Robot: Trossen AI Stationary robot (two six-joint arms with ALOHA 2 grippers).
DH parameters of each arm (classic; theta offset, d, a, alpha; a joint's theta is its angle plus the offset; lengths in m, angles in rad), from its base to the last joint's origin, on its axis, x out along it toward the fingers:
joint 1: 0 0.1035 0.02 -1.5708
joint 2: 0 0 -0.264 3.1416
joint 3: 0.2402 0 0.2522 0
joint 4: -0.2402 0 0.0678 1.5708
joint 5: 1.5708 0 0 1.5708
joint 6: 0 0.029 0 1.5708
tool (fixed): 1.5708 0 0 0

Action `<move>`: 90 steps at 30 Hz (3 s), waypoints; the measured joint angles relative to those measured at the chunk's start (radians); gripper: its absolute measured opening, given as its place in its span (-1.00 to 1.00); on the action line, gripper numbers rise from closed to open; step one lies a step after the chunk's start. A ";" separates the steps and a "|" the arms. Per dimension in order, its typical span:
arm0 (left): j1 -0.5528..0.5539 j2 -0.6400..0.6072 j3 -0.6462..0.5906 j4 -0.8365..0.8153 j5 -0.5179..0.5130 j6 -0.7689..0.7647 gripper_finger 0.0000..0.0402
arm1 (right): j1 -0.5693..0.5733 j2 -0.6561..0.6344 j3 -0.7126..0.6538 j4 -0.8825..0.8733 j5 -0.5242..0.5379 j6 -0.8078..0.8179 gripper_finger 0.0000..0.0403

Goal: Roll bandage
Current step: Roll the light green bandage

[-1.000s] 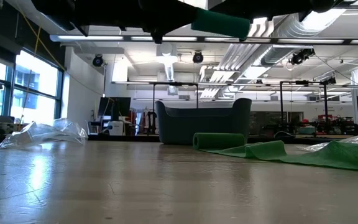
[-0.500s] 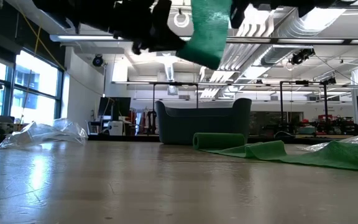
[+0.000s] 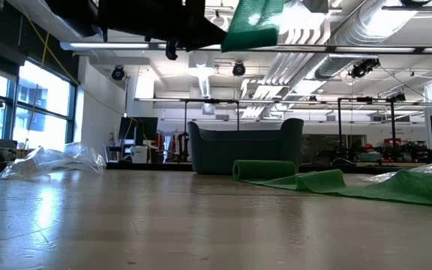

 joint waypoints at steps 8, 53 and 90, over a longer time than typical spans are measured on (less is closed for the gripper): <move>-0.050 0.088 0.002 0.152 0.163 0.064 -1.00 | -0.076 -0.001 0.000 0.028 0.316 0.078 -1.00; -0.145 0.153 0.004 0.213 0.426 0.066 -1.00 | -0.214 -0.001 0.000 -0.512 0.522 0.142 -0.80; -0.174 0.149 0.004 0.235 0.397 0.041 -1.00 | -0.254 -0.080 0.000 -0.659 0.147 -0.197 -0.01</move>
